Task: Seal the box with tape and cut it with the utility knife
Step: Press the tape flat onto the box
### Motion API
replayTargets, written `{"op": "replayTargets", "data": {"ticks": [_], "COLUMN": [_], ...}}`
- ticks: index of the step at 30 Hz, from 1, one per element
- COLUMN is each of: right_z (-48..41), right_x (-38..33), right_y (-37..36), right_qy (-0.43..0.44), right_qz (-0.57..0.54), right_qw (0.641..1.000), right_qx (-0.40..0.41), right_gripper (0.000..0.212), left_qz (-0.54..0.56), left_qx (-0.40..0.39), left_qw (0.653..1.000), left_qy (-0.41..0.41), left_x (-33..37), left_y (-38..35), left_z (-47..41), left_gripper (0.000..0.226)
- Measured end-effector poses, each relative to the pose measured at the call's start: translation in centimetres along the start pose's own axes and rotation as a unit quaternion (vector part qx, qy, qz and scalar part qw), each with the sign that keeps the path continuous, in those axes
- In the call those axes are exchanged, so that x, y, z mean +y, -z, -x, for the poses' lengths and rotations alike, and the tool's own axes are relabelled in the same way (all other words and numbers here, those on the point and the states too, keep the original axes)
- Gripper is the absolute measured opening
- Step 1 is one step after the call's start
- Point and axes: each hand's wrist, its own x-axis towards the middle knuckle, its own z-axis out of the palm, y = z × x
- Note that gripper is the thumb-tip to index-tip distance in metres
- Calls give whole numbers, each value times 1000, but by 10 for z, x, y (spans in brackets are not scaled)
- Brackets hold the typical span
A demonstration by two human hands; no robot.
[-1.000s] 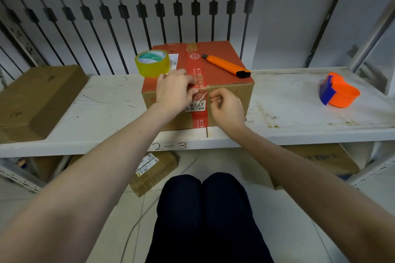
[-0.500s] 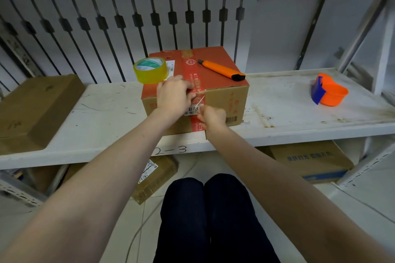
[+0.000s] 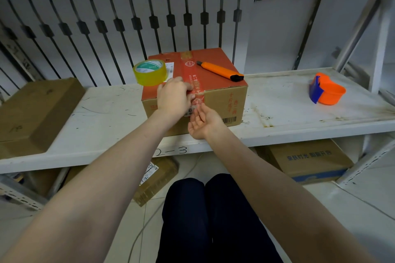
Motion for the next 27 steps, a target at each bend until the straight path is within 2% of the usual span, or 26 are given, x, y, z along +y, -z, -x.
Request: {"op": "replayTargets", "data": {"ticks": [5, 9, 14, 20, 23, 25, 26, 27], "right_z": [6, 8, 3, 7, 7, 8, 12, 16], "right_x": [9, 21, 29, 25, 24, 22, 15, 5], "right_y": [-4, -8, -13, -14, -2, 10, 14, 17], "right_qy": [26, 76, 131, 169, 143, 106, 114, 163], "right_qz": [-49, -97, -114, -107, -14, 63, 83, 120], "right_qw": [998, 992, 979, 969, 984, 987, 984, 972], "right_qx": [4, 19, 106, 143, 102, 104, 111, 119], "right_gripper": [18, 31, 10, 9, 17, 21, 18, 16], "left_qz": [2, -11, -37, -67, -66, -65, -63, -62], "left_qx": [-3, -7, -14, -24, -27, -30, -33, -35], "left_qw": [1000, 1000, 999, 997, 997, 997, 997, 997], "left_qy": [4, 2, -3, -11, -15, -20, -23, -26], "left_x": [1, 2, 6, 11, 9, 7, 6, 6], "left_y": [0, 2, 4, 8, 9, 9, 9, 9], "left_z": [-2, -2, -3, -7, -9, -9, -9, -9], "left_gripper": [30, 31, 36, 37, 38, 40, 40, 40]}}
